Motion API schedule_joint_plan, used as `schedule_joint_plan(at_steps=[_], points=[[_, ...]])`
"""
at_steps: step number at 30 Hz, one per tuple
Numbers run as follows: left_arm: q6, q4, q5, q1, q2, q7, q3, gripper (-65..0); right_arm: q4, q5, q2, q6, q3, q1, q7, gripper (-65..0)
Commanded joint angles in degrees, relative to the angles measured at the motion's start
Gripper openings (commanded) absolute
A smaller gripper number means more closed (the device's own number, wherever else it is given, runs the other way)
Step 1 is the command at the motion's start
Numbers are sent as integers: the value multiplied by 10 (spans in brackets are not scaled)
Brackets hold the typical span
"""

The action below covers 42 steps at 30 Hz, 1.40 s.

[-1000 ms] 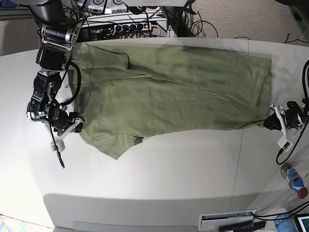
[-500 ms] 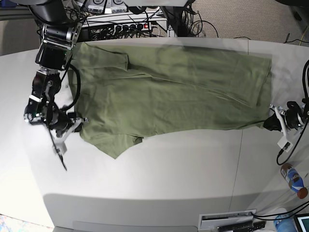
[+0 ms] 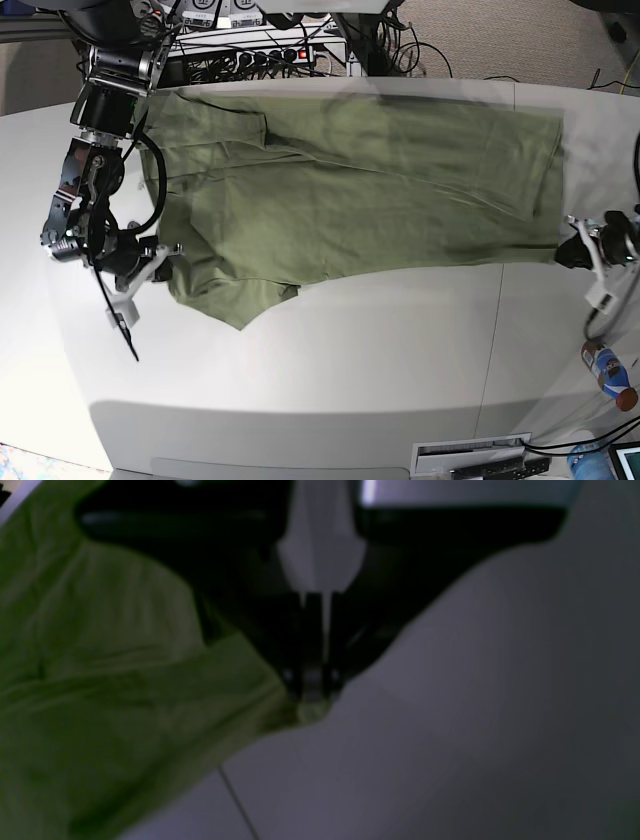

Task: Fold the T-shirt properly
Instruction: 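Grasp the sleeve edge with the right gripper and lift slightly, then grasp the shirt's hem edge with the left gripper and lift it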

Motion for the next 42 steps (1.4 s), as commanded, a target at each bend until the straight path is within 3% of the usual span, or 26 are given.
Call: schedule_joint_plan(at_steps=[1, 6, 13, 20, 27, 32, 35, 39, 42], points=[[-1, 8, -22, -14, -22, -8, -8, -650, 11, 13, 8, 2, 1, 17, 8, -650], [-1, 25, -67, -14, -51, 58, -8, -650, 11, 23, 8, 8, 1, 17, 1, -650], [-1, 26, -205, -14, -87, 170, -8, -650, 11, 23, 5, 8, 1, 17, -4, -650], [-1, 26, -322, -10, -97, 292, -8, -650, 11, 23, 5, 8, 1, 17, -7, -650], [-1, 26, -323, 31, -97, 365, -8, -650, 11, 23, 5, 8, 1, 17, -8, -650], [-1, 28, -323, 67, -97, 365, -21, -650, 11, 23, 5, 8, 1, 17, -10, -650], [-1, 31, -323, 86, -97, 377, -63, -650, 11, 23, 5, 8, 1, 17, -10, -650], [-1, 55, -323, 109, -97, 437, -137, -650, 11, 23, 5, 8, 1, 11, -9, -650], [-1, 72, -323, 120, -97, 424, -170, -650, 11, 23, 5, 8, 1, 9, -9, -650]])
